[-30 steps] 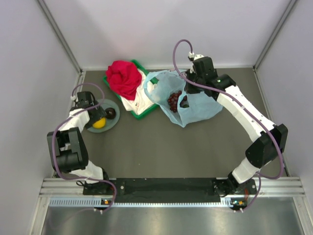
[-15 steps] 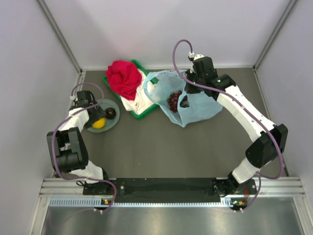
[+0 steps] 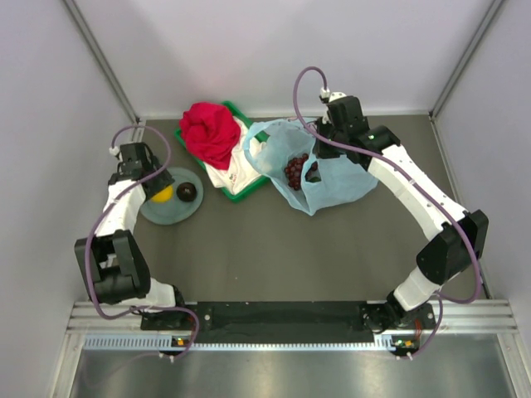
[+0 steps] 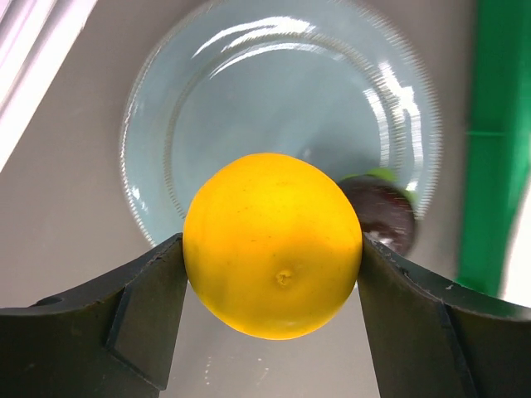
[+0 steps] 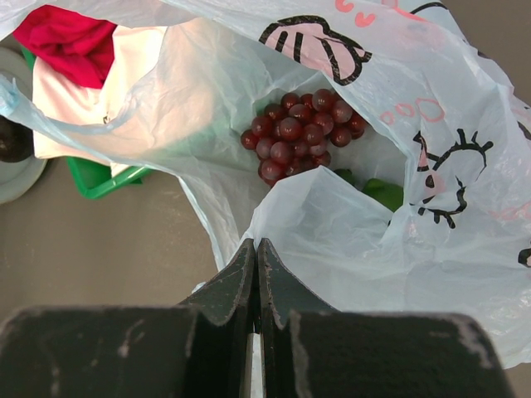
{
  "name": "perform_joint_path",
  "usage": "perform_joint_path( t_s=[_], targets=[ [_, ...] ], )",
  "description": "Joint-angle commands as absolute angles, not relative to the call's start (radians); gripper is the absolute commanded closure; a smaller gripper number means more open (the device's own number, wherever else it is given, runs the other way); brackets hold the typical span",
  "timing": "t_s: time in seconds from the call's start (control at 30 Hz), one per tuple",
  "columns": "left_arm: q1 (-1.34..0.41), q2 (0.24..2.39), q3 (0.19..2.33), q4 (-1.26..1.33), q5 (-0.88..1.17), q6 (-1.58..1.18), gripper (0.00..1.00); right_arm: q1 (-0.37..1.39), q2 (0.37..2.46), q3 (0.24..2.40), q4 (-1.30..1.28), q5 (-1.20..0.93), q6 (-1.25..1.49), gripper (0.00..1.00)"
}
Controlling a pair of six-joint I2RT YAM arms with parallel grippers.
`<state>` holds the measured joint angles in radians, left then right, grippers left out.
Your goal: Place the fruits into the plastic bag
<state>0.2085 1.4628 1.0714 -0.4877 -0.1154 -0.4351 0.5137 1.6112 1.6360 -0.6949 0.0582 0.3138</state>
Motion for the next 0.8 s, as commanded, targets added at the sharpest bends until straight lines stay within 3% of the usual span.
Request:
perform_joint_path(
  t_s=[0.0, 0.53, 0.77],
  targets=[
    [0.215, 1.401, 1.14, -0.442, -0.066, -0.394, 0.57, 0.505, 1.578, 1.644, -0.66, 0.041, 0.334, 1.0],
    [0.161, 1.344, 1.275, -0.376, 0.061, -0.368, 0.59, 0.503, 1.555, 1.628, -0.661, 0.058, 0.364, 1.0],
    [-0.119, 1.41, 1.413, -0.345, 0.011, -0.362, 0.59, 0.503, 1.56, 1.632, -0.663, 0.064, 0.376, 1.0]
  ],
)
